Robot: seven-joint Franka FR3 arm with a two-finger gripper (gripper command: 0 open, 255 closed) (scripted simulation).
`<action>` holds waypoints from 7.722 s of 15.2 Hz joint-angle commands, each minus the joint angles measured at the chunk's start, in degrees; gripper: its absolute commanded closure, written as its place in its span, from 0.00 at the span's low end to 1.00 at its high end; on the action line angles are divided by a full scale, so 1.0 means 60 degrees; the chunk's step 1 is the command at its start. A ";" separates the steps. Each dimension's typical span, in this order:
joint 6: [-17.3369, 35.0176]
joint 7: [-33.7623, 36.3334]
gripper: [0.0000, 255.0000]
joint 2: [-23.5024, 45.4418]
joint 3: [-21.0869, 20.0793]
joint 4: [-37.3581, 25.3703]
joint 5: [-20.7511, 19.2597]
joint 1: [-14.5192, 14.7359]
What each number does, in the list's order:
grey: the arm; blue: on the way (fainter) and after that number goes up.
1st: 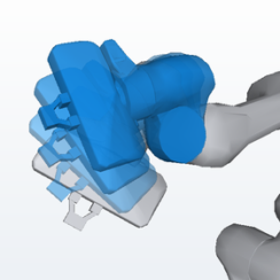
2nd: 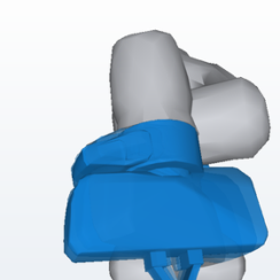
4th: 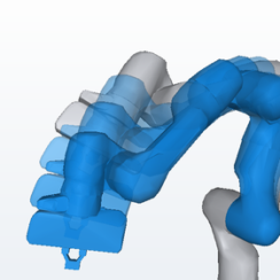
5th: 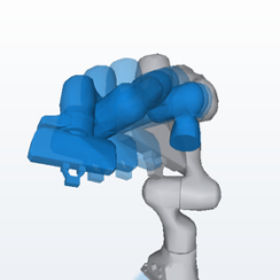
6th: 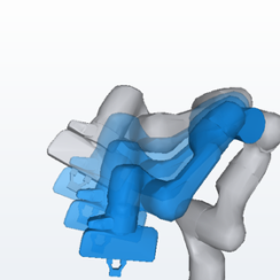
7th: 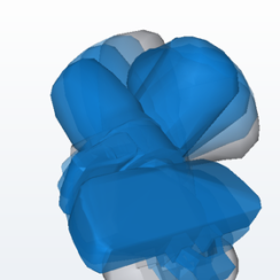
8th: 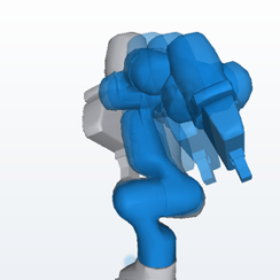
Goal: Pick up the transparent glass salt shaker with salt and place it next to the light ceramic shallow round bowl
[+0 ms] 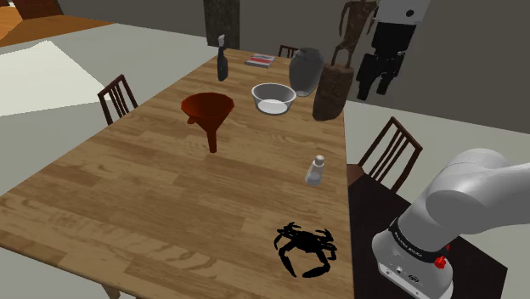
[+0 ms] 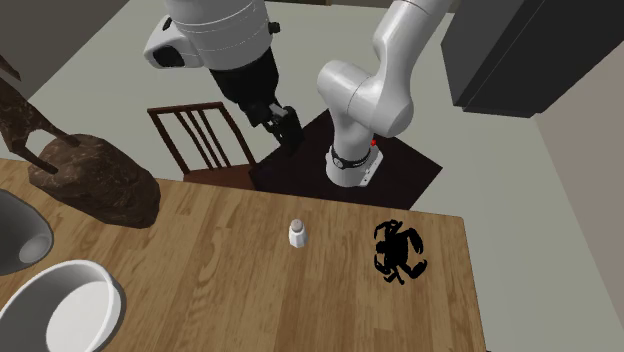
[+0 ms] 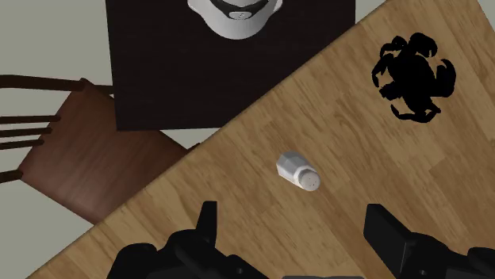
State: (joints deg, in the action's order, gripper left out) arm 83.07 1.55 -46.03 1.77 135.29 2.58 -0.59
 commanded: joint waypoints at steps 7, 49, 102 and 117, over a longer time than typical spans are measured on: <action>0.2154 0.0656 0.00 -0.0497 -0.0565 0.2148 0.0538 0.0113; 0.6131 0.1647 1.00 0.0263 -0.1719 0.4564 0.1635 0.0622; 0.2874 -0.0914 1.00 0.8560 0.0656 -0.6722 0.0526 -0.0796; 0.4474 -0.1177 1.00 0.9138 0.0683 -0.5680 0.0635 -0.0846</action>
State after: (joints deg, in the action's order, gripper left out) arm 109.16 -5.39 8.67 5.86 100.62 6.35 -5.65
